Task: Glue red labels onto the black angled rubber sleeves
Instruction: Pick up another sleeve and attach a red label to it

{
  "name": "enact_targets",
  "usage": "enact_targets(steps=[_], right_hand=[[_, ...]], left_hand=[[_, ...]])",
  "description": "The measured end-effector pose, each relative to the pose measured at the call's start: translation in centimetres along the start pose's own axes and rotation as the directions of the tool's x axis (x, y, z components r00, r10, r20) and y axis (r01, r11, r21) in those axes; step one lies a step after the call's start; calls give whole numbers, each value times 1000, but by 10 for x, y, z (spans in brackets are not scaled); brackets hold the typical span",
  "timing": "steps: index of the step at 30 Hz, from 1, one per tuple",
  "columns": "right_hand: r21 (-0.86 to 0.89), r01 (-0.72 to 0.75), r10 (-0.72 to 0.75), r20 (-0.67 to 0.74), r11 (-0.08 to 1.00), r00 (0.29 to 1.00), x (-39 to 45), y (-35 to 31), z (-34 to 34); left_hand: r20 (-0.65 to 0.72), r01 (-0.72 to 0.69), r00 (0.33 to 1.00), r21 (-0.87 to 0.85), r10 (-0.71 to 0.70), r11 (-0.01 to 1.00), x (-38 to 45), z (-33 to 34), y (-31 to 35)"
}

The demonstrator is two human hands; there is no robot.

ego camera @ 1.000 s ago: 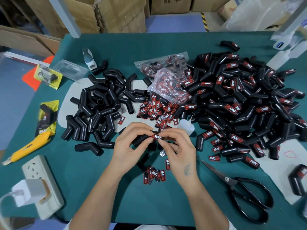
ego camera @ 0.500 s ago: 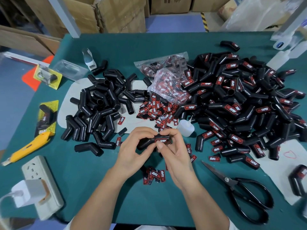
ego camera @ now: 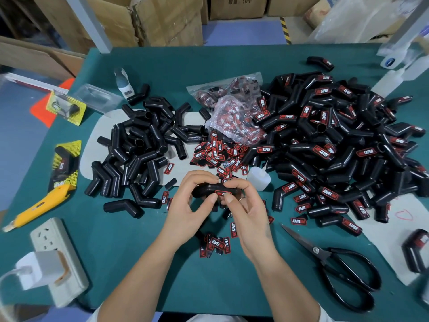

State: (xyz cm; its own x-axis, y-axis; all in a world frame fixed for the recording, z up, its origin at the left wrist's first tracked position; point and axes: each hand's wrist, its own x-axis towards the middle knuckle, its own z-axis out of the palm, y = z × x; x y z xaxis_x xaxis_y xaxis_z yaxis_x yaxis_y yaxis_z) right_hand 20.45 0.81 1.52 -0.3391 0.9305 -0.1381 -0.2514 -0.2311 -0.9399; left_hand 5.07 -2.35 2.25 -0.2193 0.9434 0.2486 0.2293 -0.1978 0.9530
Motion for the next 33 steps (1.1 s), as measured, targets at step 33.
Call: enact_targets(steps=[33], right_hand=[[-15,19,-19,37,1000,999,1,-13,1]], left_hand=[[41,208,978,-163,-204,964,2,-7,0]])
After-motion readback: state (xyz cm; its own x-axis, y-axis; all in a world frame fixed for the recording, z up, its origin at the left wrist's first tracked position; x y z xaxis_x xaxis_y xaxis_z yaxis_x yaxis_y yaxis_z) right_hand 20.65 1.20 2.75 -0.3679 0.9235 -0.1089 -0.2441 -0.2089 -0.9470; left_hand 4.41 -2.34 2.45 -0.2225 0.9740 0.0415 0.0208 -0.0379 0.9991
